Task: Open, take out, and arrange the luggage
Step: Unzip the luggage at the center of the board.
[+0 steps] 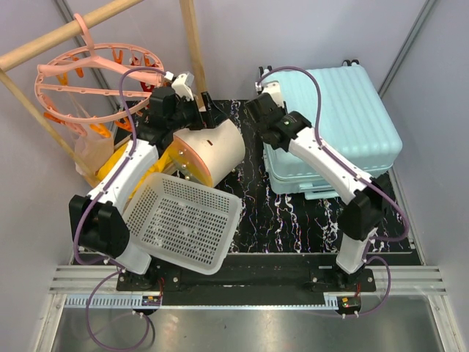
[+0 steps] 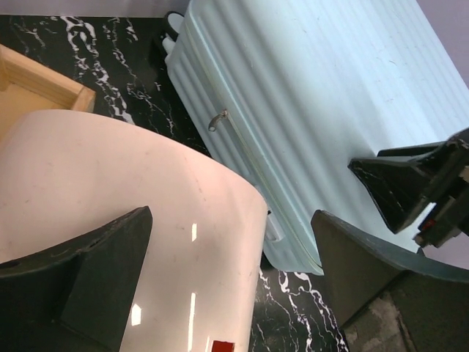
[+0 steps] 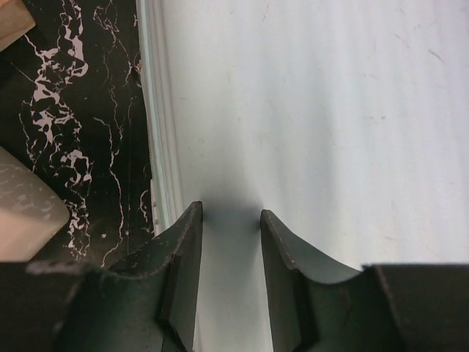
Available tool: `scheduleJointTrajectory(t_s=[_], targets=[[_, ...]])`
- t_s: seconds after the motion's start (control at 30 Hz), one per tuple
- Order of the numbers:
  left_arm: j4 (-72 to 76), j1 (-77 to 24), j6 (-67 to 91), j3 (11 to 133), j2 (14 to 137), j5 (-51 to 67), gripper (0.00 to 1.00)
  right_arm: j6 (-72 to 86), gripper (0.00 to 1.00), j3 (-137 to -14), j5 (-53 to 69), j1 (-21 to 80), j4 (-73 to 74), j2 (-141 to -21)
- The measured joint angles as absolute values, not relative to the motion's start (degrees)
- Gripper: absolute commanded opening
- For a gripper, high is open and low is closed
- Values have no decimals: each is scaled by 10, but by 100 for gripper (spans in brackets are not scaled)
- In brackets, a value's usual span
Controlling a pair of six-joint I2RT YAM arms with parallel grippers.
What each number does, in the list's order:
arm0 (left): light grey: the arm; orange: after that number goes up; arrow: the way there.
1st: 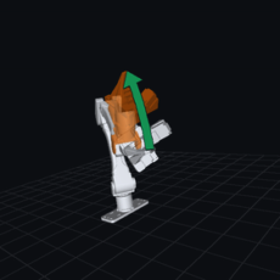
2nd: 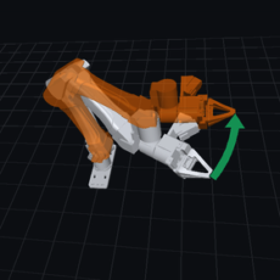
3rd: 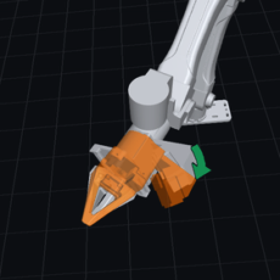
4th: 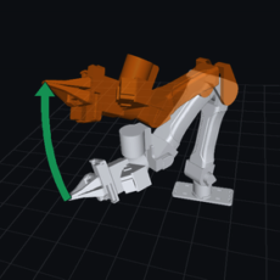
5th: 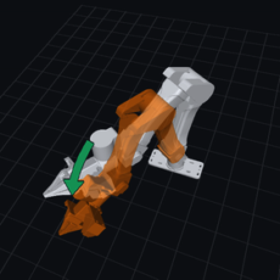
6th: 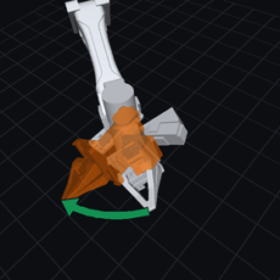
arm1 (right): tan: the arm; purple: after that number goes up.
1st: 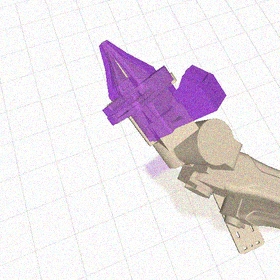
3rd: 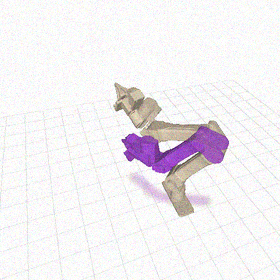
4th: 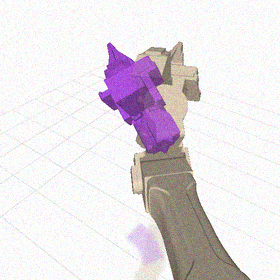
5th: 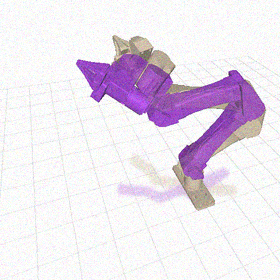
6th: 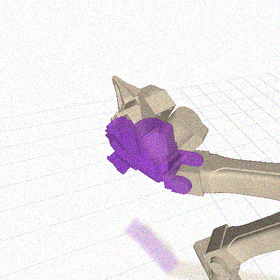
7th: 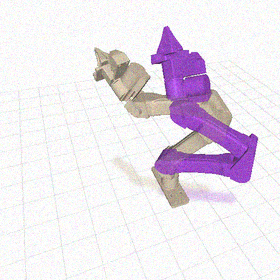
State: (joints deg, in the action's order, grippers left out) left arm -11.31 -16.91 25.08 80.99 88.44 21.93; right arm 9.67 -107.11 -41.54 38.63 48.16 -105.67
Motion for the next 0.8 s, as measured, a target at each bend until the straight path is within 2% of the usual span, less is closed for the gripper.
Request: scheduleJointTrajectory(t_s=[0.2,0.67,0.8], targets=[[-92,-169,251,799,884,254,98,138,40,-994,-406,387,492,-985],[-59,-169,257,782,884,276,98,231,41,-916,-364,384,529,-891],[-56,-169,260,781,884,279,98,248,47,-910,-347,377,544,-875]])
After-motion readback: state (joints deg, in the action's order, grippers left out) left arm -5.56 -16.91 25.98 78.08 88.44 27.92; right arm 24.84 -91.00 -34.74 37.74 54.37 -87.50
